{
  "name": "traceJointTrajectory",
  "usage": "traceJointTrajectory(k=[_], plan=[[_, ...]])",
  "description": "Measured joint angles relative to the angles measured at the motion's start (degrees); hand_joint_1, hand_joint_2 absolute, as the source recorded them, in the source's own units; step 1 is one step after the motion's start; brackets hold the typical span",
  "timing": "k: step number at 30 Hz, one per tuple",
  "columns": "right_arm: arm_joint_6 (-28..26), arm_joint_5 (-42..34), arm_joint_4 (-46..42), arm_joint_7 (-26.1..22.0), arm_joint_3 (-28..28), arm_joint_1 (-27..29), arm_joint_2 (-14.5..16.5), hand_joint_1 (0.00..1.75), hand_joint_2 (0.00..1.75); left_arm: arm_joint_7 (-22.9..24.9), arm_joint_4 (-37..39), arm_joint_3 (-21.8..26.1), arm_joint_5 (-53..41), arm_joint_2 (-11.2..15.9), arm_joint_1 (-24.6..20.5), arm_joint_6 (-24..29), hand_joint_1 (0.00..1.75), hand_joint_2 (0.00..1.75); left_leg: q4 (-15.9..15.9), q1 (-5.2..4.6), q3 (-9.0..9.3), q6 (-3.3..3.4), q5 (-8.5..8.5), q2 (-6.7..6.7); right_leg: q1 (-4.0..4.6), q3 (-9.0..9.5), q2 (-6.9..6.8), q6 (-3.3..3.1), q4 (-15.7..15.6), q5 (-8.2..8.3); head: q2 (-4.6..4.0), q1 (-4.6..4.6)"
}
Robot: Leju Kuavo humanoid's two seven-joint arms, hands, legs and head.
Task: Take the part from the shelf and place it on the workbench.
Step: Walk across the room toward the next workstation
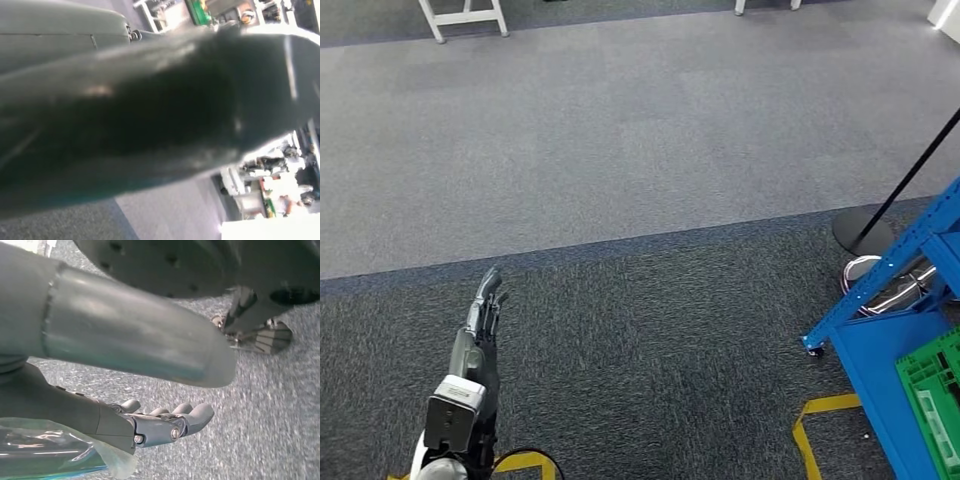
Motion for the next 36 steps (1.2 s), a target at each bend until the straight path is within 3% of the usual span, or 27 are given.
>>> traceJointTrajectory(k=[2, 4, 6, 7, 8, 9, 10, 11, 13, 14, 15, 17, 18, 20, 22, 23, 24, 25, 27, 28, 30, 31, 33, 34, 36], plan=[[-0.02, 0.06, -0.01, 0.09, -0.01, -0.03, -0.03, 0.00, 0.00, 0.01, -0.09, 0.20, 0.02, -0.01, 0.03, 0.06, 0.00, 0.00, -0.11, -0.01, 0.33, -0.58, -0.14, 1.05, 0.20, -0.10, 1.27, -0.90, 0.02, 0.09, 0.00, -0.20], [-0.08, 0.17, -0.01, 0.34, -0.05, 0.03, -0.09, 0.00, 0.00, 0.01, -0.14, 0.45, 0.19, -0.02, -0.01, 0.18, 0.00, 0.00, 1.18, 0.34, 0.11, -1.21, -1.42, -0.62, 0.11, -0.13, 2.62, -1.63, -0.18, 0.37, 0.00, -0.34], [-0.17, 0.27, -0.02, 0.53, -0.09, -0.06, -0.13, 0.00, 0.00, 0.00, -0.15, 0.93, 0.50, -0.01, 0.13, 0.37, 0.00, 0.00, 7.03, 0.61, -2.28, -1.53, -5.01, -4.15, 0.03, -0.10, 4.12, -2.20, -0.31, 0.57, 0.00, -0.57], [-0.22, 0.28, -0.02, 0.50, -0.14, -0.13, -0.13, 0.00, 0.00, -0.03, -0.15, 1.25, 0.64, -0.01, 0.27, 0.46, 0.00, 0.00, 11.21, 0.63, -4.19, -1.51, -6.99, -5.22, 0.12, -0.13, 4.92, -2.37, -0.30, 0.59, 0.00, -0.62], [-0.27, 0.29, -0.02, 0.40, -0.23, -0.17, -0.13, 0.00, 0.00, -0.09, -0.14, 1.59, 0.76, -0.01, 0.39, 0.52, 0.00, 0.00, 14.89, 0.60, -5.97, -1.42, -8.34, -5.64, 0.24, -0.15, 5.78, -2.47, -0.29, 0.61, 0.00, -0.64], [-0.32, 0.29, -0.02, 0.27, -0.34, -0.15, -0.13, 0.00, 0.00, -0.15, -0.14, 1.94, 0.89, -0.01, 0.46, 0.56, 0.00, 0.00, 16.95, 0.56, -7.10, -1.26, -8.55, -5.81, 0.38, -0.14, 6.68, -2.54, -0.28, 0.63, 0.00, -0.65], [-0.39, 0.28, -0.02, 0.12, -0.46, -0.09, -0.13, 0.00, 0.00, -0.23, -0.14, 2.26, 0.99, -0.01, 0.48, 0.56, 0.00, 0.00, 16.80, 0.50, -7.27, -1.00, -7.55, -5.96, 0.49, -0.09, 7.58, -2.58, -0.26, 0.65, 0.00, -0.64], [-0.49, 0.27, -0.02, -0.06, -0.57, -0.03, -0.13, 0.00, 0.00, -0.29, -0.14, 2.53, 1.10, -0.02, 0.49, 0.56, 0.00, 0.00, 14.39, 0.43, -6.42, -0.66, -5.53, -6.31, 0.58, -0.01, 8.50, -2.58, -0.23, 0.67, 0.00, -0.64], [-0.75, 0.22, -0.02, -0.50, -0.82, -0.03, -0.11, 0.00, 0.00, -0.43, -0.14, 3.06, 1.21, -0.10, 0.50, 0.56, 0.00, 0.00, 6.70, 0.31, -3.36, 0.12, -1.07, -8.59, 0.73, 0.09, 10.12, -2.50, -0.10, 0.68, 0.00, -0.62], [-1.12, 0.17, -0.03, -0.69, -0.96, -0.16, -0.06, 0.00, 0.00, -0.48, -0.14, 3.32, 1.21, -0.21, 0.49, 0.55, 0.00, 0.00, 3.58, 0.30, -2.13, 0.32, 0.11, -9.79, 0.74, -0.05, 10.87, -2.34, 0.02, 0.73, 0.00, -0.62], [-1.73, 0.11, -0.05, -0.73, -1.10, -0.32, 0.13, 0.00, 0.00, -0.50, -0.13, 3.56, 1.17, -0.36, 0.46, 0.48, 0.00, 0.00, 1.81, 0.26, -1.50, 0.43, 0.52, -10.65, 0.69, -0.31, 11.52, -2.07, 0.07, 0.82, 0.00, -0.59], [-3.31, -0.18, -0.13, -0.31, -1.43, -0.67, 0.79, 0.00, 0.00, -0.38, -0.06, 3.77, 0.86, -0.84, 0.11, 0.03, 0.00, 0.00, 0.80, 0.17, -1.26, 0.55, 0.47, -10.28, 0.44, -1.04, 12.80, -1.31, -0.05, 1.16, 0.00, -0.61], [-3.87, -0.43, -0.15, 0.02, -1.67, -0.85, 1.11, 0.00, 0.00, -0.29, 0.04, 3.75, 0.70, -1.15, -0.28, -0.36, 0.00, 0.00, 0.50, 0.19, -1.19, 0.76, 0.72, -9.62, 0.37, -1.38, 12.59, -1.02, 0.06, 1.17, 0.00, -0.59], [-4.18, -0.99, -0.25, 0.53, -2.24, -1.43, 1.40, 0.00, 0.00, -0.15, 0.36, 3.64, 0.54, -1.82, -1.24, -1.28, 0.00, 0.00, -0.25, 0.34, -0.98, 1.24, 1.22, -8.11, 0.51, -2.93, 9.95, -0.60, 2.50, -0.33, 0.00, -0.39], [-3.83, -1.39, -0.40, 1.02, -2.81, -2.21, 1.56, 0.00, 0.00, -0.14, 0.92, 3.60, 0.64, -2.35, -1.98, -2.14, 0.00, 0.00, -0.48, 0.29, -0.95, 1.49, 1.33, -6.30, 0.54, -6.15, 6.61, -0.21, 9.17, -3.84, 0.00, -0.24], [-3.61, -1.47, -0.47, 1.35, -3.07, -2.51, 1.64, 0.00, 0.00, -0.17, 1.27, 3.60, 0.69, -2.55, -2.29, -2.54, 0.00, 0.00, -0.46, 0.23, -0.97, 1.53, 1.29, -5.33, 0.43, -7.89, 5.88, 0.05, 12.81, -5.35, 0.00, -0.25], [-3.41, -1.46, -0.50, 1.77, -3.34, -2.66, 1.69, 0.00, 0.00, -0.22, 1.64, 3.61, 0.75, -2.75, -2.60, -2.96, 0.00, 0.00, -0.44, 0.20, -0.96, 1.54, 1.23, -4.43, 0.29, -8.97, 5.47, 0.27, 15.18, -6.03, 0.00, -0.27], [-3.31, -1.40, -0.52, 2.16, -3.60, -2.66, 1.70, 0.00, 0.00, -0.27, 1.95, 3.61, 0.86, -2.96, -2.90, -3.38, 0.00, 0.00, -0.42, 0.21, -0.94, 1.50, 1.15, -3.61, 0.15, -9.04, 5.18, 0.46, 15.59, -5.70, 0.00, -0.25], [-3.26, -1.26, -0.62, 2.69, -4.13, -2.51, 1.68, 0.00, 0.00, -0.33, 2.40, 3.61, 1.09, -3.40, -3.29, -4.01, 0.00, 0.00, -0.31, 0.27, -0.78, 1.19, 0.89, -2.17, -0.07, -5.85, 4.08, 0.69, 10.16, -2.64, 0.00, -0.23], [-3.29, -1.21, -0.71, 2.73, -4.38, -2.52, 1.66, 0.00, 0.00, -0.33, 2.59, 3.61, 1.20, -3.58, -3.41, -4.19, 0.00, 0.00, -0.18, 0.19, -0.71, 0.88, 0.65, -1.50, 0.03, -3.62, 2.66, 0.74, 6.20, -1.35, 0.00, -0.20], [-3.39, -1.17, -0.92, 2.60, -4.88, -2.73, 1.64, 0.00, 0.00, -0.32, 2.97, 3.63, 1.30, -3.81, -3.68, -4.38, 0.00, 0.00, 0.27, -0.10, -0.65, 0.23, 0.10, -0.25, 0.27, -0.65, 0.89, 0.05, 1.06, -0.12, 0.00, -0.37], [-3.43, -1.16, -1.01, 2.49, -5.15, -2.84, 1.64, 0.00, 0.00, -0.31, 3.20, 3.64, 1.33, -3.87, -3.86, -4.45, 0.00, 0.00, 0.41, -0.27, -0.60, -0.03, -0.10, 0.31, 0.46, -0.33, 0.76, -0.43, 0.46, -0.30, 0.00, -0.51], [-3.44, -1.21, -1.08, 1.98, -5.61, -2.83, 1.64, 0.00, 0.00, -0.29, 3.64, 3.66, 1.42, -4.00, -4.18, -4.55, 0.00, 0.00, 0.60, -0.18, -0.35, -0.47, -0.49, 1.10, 0.47, -0.40, 2.17, -1.38, 0.49, -0.23, 0.00, -0.72], [-3.40, -1.28, -1.10, 1.64, -5.79, -2.76, 1.64, 0.00, 0.00, -0.29, 3.80, 3.67, 1.48, -4.08, -4.30, -4.60, 0.00, 0.00, 1.20, -0.01, -0.42, -0.74, -1.11, 0.34, 0.44, -0.40, 2.82, -1.69, 0.47, -0.19, 0.00, -0.79], [-3.25, -1.51, -1.16, 1.08, -6.15, -2.79, 1.65, 0.00, 0.00, -0.26, 3.98, 3.78, 1.63, -4.20, -4.39, -4.64, 0.00, 0.00, 5.44, 0.30, -2.08, -1.17, -3.88, -2.74, 0.31, -0.33, 4.10, -2.31, 0.40, -0.05, 0.00, -0.96]])
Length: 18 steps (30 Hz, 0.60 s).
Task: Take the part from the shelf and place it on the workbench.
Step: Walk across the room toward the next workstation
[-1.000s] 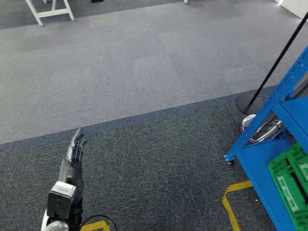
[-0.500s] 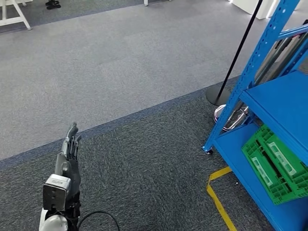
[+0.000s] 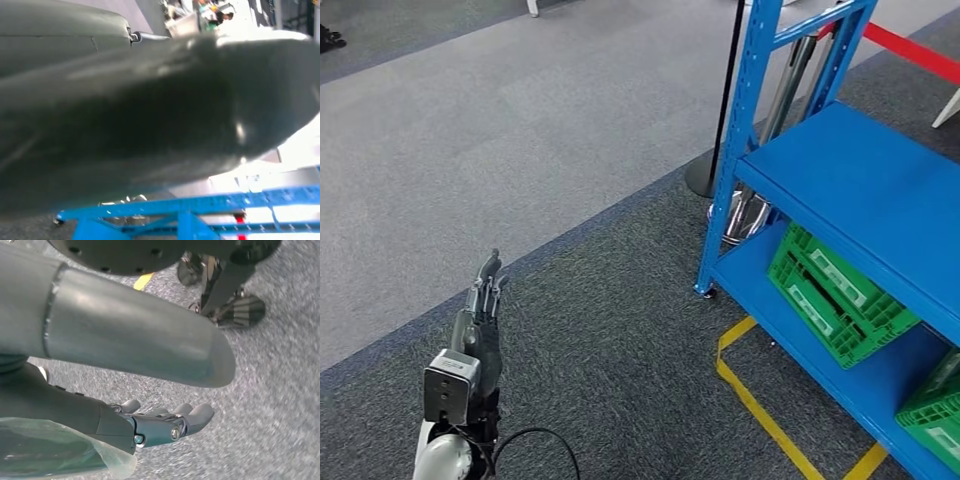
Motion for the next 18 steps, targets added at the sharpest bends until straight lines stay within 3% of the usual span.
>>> traceJointTrajectory(k=[2, 3, 4, 6, 8, 10, 12, 13, 15, 16, 18], plan=[[0.25, -0.20, -0.03, -0.17, -0.36, -0.21, 0.01, 0.00, 0.00, 0.07, 0.26, 0.26, 0.06, -0.02, 0.07, -0.03, 0.00, 0.00, 7.61, 0.05, -3.59, -0.02, -3.33, -2.40, 0.12, 0.00, 1.50, -0.39, 0.01, 0.02, 0.00, -0.14], [0.35, -0.25, -0.04, -0.20, -0.46, -0.28, 0.02, 0.00, 0.00, 0.10, 0.43, 0.37, 0.08, -0.02, 0.11, -0.04, 0.00, 0.00, 10.49, 0.04, -5.13, 0.09, -3.98, -2.81, 0.22, 0.03, 2.37, -0.48, 0.02, 0.02, 0.00, -0.17], [0.43, -0.28, -0.04, -0.21, -0.55, -0.28, 0.02, 0.00, 0.00, 0.11, 0.59, 0.45, 0.09, -0.02, 0.13, -0.05, 0.00, 0.00, 11.60, 0.01, -5.94, 0.29, -3.56, -3.01, 0.32, 0.10, 3.25, -0.53, 0.02, 0.01, 0.00, -0.18], [0.51, -0.29, -0.04, -0.15, -0.66, -0.23, 0.02, 0.00, 0.00, 0.11, 0.78, 0.48, 0.09, -0.05, 0.11, -0.12, 0.00, 0.00, 7.59, -0.11, -4.79, 0.94, 0.29, -3.81, 0.44, 0.33, 4.97, -0.53, 0.04, 0.00, 0.00, -0.18], [0.58, -0.31, -0.03, 0.25, -0.84, -0.23, 0.13, 0.00, 0.00, 0.11, 0.84, 0.52, 0.08, -0.10, 0.09, -0.27, 0.00, 0.00, 0.47, -0.20, -2.21, 1.64, 4.26, -6.56, 0.41, 0.35, 6.52, -0.43, 0.10, 0.03, 0.00, -0.15], [0.62, -0.38, -0.03, 0.88, -1.03, -0.33, 0.36, 0.00, 0.00, 0.11, 0.90, 0.67, 0.03, -0.14, 0.07, -0.41, 0.00, 0.00, -3.34, -0.26, -0.85, 1.91, 5.17, -8.39, 0.23, -0.19, 7.86, 0.06, 0.16, 0.24, 0.00, -0.23], [0.56, -0.40, -0.04, 1.17, -1.25, -0.21, 0.57, 0.00, 0.00, 0.11, 0.97, 0.84, -0.02, -0.27, 0.09, -0.44, 0.00, 0.00, -4.32, -0.26, -0.52, 1.98, 5.01, -7.56, 0.03, -0.84, 9.05, 0.81, 0.03, 0.53, 0.00, -0.34], [0.49, -0.36, -0.04, 1.16, -1.39, -0.04, 0.63, 0.00, 0.00, 0.11, 1.00, 0.90, -0.04, -0.40, 0.13, -0.43, 0.00, 0.00, -4.73, -0.21, -0.34, 2.12, 5.21, -6.86, 0.06, -1.17, 8.57, 1.08, 0.25, 0.36, 0.00, -0.32], [0.29, -0.20, -0.04, 1.10, -1.70, 0.15, 0.77, 0.00, 0.00, 0.11, 1.03, 1.03, -0.03, -0.74, 0.41, -0.35, 0.00, 0.00, -5.62, -0.07, 0.06, 2.52, 5.63, -5.26, 0.30, -2.93, 5.51, 1.46, 3.41, -1.66, 0.00, -0.13], [0.22, -0.06, -0.04, 1.12, -1.80, 0.14, 0.83, 0.00, 0.00, 0.11, 1.07, 1.13, -0.03, -0.84, 0.75, -0.29, 0.00, 0.00, -5.75, -0.15, 0.15, 2.66, 5.69, -4.34, 0.35, -4.49, 3.46, 1.60, 6.75, -3.45, 0.00, -0.06], [0.19, 0.44, -0.04, 1.54, -1.87, 0.05, 0.93, 0.00, 0.00, 0.11, 1.16, 1.29, -0.03, -0.93, 1.60, -0.14, 0.00, 0.00, -5.76, -0.25, 0.13, 2.77, 5.64, -2.41, 0.19, -7.93, 1.55, 2.04, 13.87, -6.44, 0.00, 0.00]])
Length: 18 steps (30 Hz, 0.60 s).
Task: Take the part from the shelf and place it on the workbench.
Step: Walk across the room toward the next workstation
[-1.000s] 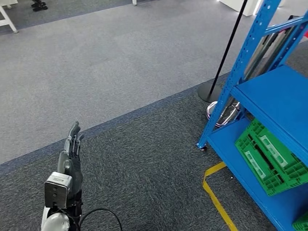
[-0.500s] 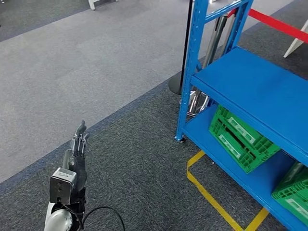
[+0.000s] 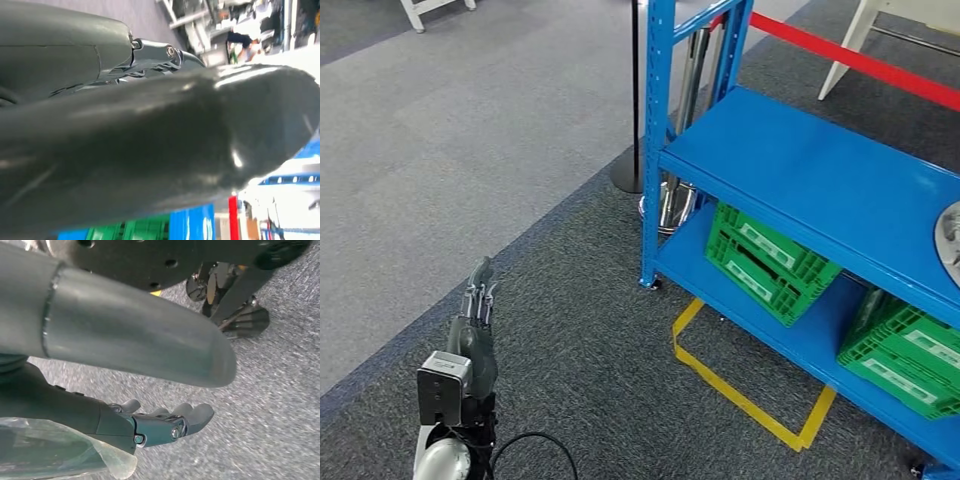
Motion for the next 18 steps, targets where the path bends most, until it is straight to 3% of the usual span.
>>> traceJointTrajectory(k=[1, 2, 3, 5, 7, 9, 10, 11, 13, 15, 16, 17, 18], plan=[[0.01, 0.32, 0.00, 0.40, 0.00, 0.06, 0.03, 0.00, 0.00, 0.00, 0.09, 0.04, -0.01, -0.02, 0.36, 0.12, 0.00, 0.00, 0.01, -0.01, 0.01, -0.01, -0.06, 0.92, -0.16, -0.76, -0.35, 0.21, 1.67, -0.25, 0.00, -0.01], [0.01, 0.68, 0.00, 0.90, 0.00, 0.19, 0.07, 0.00, 0.00, 0.00, 0.19, 0.04, -0.02, -0.04, 0.61, 0.28, 0.00, 0.00, 0.04, 0.02, 0.03, -0.08, -0.14, 1.70, -0.31, -0.37, -0.64, 0.41, 1.13, 0.55, 0.00, 0.01], [0.02, 1.06, 0.00, 1.39, 0.00, 0.35, 0.09, 0.00, 0.00, 0.00, 0.30, 0.05, -0.02, -0.07, 0.82, 0.53, 0.00, 0.00, 0.10, 0.06, 0.08, -0.22, -0.24, 2.41, -0.47, 1.25, -1.14, 0.56, -1.71, 2.19, 0.00, 0.02], [0.02, 1.73, 0.01, 2.14, 0.00, 0.43, 0.27, 0.00, 0.00, -0.04, 0.42, 0.10, 0.04, -0.10, 1.20, 1.19, 0.00, 0.00, 0.42, -0.09, 0.21, -0.79, -0.67, 3.64, -0.52, 5.92, -3.75, 0.63, -9.63, 5.04, 0.00, 0.07], [0.02, 2.15, -0.01, 2.47, 0.00, 0.30, 0.51, 0.00, 0.00, -0.13, 0.42, 0.24, 0.13, -0.12, 1.52, 1.76, 0.00, 0.00, 0.74, -0.46, 0.42, -1.41, -1.10, 4.70, -0.36, 8.38, -5.35, -0.01, -13.73, 5.77, 0.00, -0.10], [-0.01, 2.31, -0.02, 2.59, 0.00, 0.34, 0.61, 0.00, 0.00, -0.17, 0.42, 0.38, 0.16, -0.14, 1.72, 1.97, 0.00, 0.00, 0.83, -0.53, 0.71, -1.88, -1.28, 5.77, -0.22, 8.34, -4.28, -0.90, -13.86, 5.77, 0.00, -0.30], [-0.02, 2.32, -0.02, 2.63, 0.00, 0.44, 0.62, 0.00, 0.00, -0.18, 0.43, 0.42, 0.17, -0.14, 1.76, 2.01, 0.00, 0.44, 1.06, -0.36, 0.80, -2.19, -1.57, 5.60, -0.24, 8.31, -3.68, -1.24, -13.88, 5.88, 0.00, -0.32], [-0.02, 2.33, -0.02, 2.66, -0.01, 0.49, 0.62, 0.00, 0.00, -0.17, 0.42, 0.44, 0.17, -0.15, 1.80, 2.06, 0.00, 0.87, 1.99, -0.14, 0.57, -2.51, -2.40, 4.59, -0.27, 8.32, -3.01, -1.59, -13.93, 6.02, 0.00, -0.36], [-0.04, 2.37, -0.02, 2.67, -0.01, 0.46, 0.64, 0.00, 0.00, -0.17, 0.42, 0.56, 0.25, -0.14, 2.06, 2.30, 0.00, 1.75, 7.34, 0.18, -1.52, -3.00, -5.81, 1.31, -0.35, 8.31, -1.65, -2.19, -14.00, 6.27, 0.00, -0.50], [-0.05, 2.37, -0.02, 2.56, -0.01, 0.41, 0.66, 0.00, 0.00, -0.17, 0.43, 0.76, 0.51, -0.11, 2.71, 2.76, 0.00, 1.75, 15.16, 0.22, -4.99, -3.07, -9.34, -0.45, -0.22, 8.23, -0.06, -2.51, -13.98, 6.39, 0.00, -0.56], [-0.03, 2.28, -0.02, 2.50, -0.03, 0.46, 0.66, 0.00, 0.00, -0.17, 0.46, 0.86, 0.64, -0.09, 3.03, 3.05, 0.00, 1.75, 17.56, 0.21, -6.16, -2.97, -9.87, -0.65, -0.12, 8.21, 0.80, -2.58, -13.98, 6.43, 0.00, -0.58], [0.03, 2.09, -0.02, 2.46, -0.07, 0.55, 0.66, 0.00, 0.00, -0.18, 0.49, 0.91, 0.73, -0.05, 3.27, 3.31, 0.00, 1.75, 17.87, 0.21, -6.44, -2.78, -9.22, -0.77, -0.02, 8.20, 1.65, -2.62, -13.97, 6.47, 0.00, -0.57], [0.15, 1.84, -0.02, 2.44, -0.15, 0.63, 0.66, 0.00, 0.00, -0.17, 0.53, 0.93, 0.75, -0.02, 3.42, 3.51, 0.00, 1.75, 15.96, 0.19, -5.71, -2.48, -7.55, -1.02, 0.06, 8.22, 2.50, -2.62, -13.96, 6.53, 0.00, -0.56]])
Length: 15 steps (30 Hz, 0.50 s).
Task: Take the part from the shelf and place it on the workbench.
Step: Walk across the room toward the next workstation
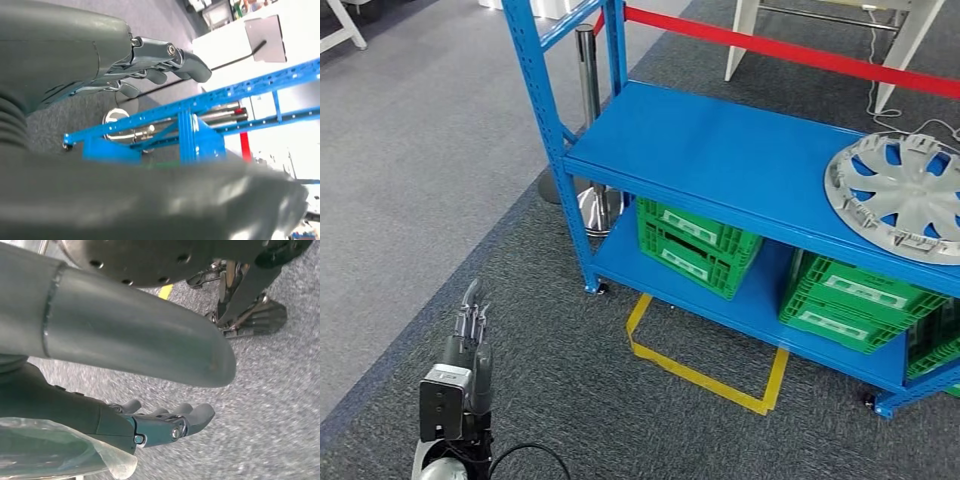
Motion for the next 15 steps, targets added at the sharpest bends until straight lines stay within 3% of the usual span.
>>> traceJointTrajectory(k=[1, 3, 5, 7, 9, 11, 13, 14, 15], plan=[[0.14, -0.29, 0.00, 0.01, -0.14, 0.05, 0.03, 0.00, 0.00, 0.01, 0.03, 0.01, 0.01, 0.04, 0.08, 0.15, 0.00, 1.75, -3.63, -0.03, 1.54, 0.38, 2.27, -0.64, 0.05, 0.02, 0.83, 0.03, 0.00, 0.07, 0.00, 0.00], [0.40, -0.77, 0.00, 0.09, -0.48, 0.01, 0.28, 0.00, 0.00, 0.05, 0.05, 0.01, 0.00, 0.22, 0.19, 0.32, 0.00, 1.75, -11.22, -0.04, 4.77, 1.10, 5.50, -3.31, 0.14, -0.14, 2.28, 0.27, 0.10, 0.24, 0.00, 0.05], [0.54, -1.04, 0.00, 0.26, -0.83, 0.01, 0.65, 0.00, 0.00, 0.18, 0.05, 0.02, -0.03, 0.45, 0.28, 0.44, 0.00, 1.75, -14.32, -0.18, 6.01, 1.43, 6.06, -4.77, -0.03, -0.60, 3.50, 0.87, 0.13, 0.50, 0.00, 0.04], [0.67, -1.16, 0.01, 0.41, -1.15, 0.20, 0.86, 0.00, 0.00, 0.31, 0.05, 0.03, -0.05, 0.59, 0.28, 0.50, 0.00, 1.75, -14.95, -0.25, 6.21, 1.71, 6.37, -3.66, -0.30, -1.17, 4.19, 1.60, 0.08, 0.71, 0.00, 0.03], [0.78, -1.24, 0.02, 0.51, -1.37, 0.36, 0.94, 0.00, 0.00, 0.34, 0.05, 0.03, -0.08, 0.64, 0.25, 0.53, 0.00, 1.75, -15.86, -0.07, 6.45, 2.20, 6.95, -2.18, -0.23, -2.41, 1.88, 2.06, 1.97, -0.69, 0.00, 0.36], [0.86, -1.34, 0.02, 0.54, -1.50, 0.26, 0.97, 0.00, 0.00, 0.64, 0.07, 0.08, -0.10, 0.73, 0.37, 0.55, 0.00, 1.75, -16.25, -0.02, 6.46, 2.47, 7.21, -0.43, -0.20, -5.29, -1.48, 2.45, 8.04, -4.25, 0.00, 0.69], [0.90, -1.38, 0.02, 0.53, -1.69, 0.13, 0.98, 0.00, 0.00, 1.08, 0.14, 0.13, -0.11, 0.82, 0.48, 0.58, 0.00, 1.75, -16.19, -0.08, 6.35, 2.47, 7.21, 1.43, -0.39, -8.23, -2.69, 2.97, 14.59, -6.89, 0.00, 0.73], [0.90, -1.38, 0.02, 0.52, -1.77, 0.15, 0.98, 0.00, 0.00, 1.22, 0.20, 0.14, -0.13, 0.85, 0.47, 0.60, 0.00, 1.75, -16.16, -0.08, 6.34, 2.43, 7.17, 2.32, -0.48, -8.50, -2.96, 3.19, 15.51, -6.79, 0.00, 0.73], [0.90, -1.38, 0.02, 0.52, -1.84, 0.18, 0.98, 0.00, 0.00, 1.30, 0.27, 0.14, -0.15, 0.85, 0.44, 0.60, 0.00, 1.75, -16.12, -0.06, 6.36, 2.34, 7.10, 3.15, -0.54, -7.59, -3.29, 3.34, 14.11, -5.67, 0.00, 0.73]])
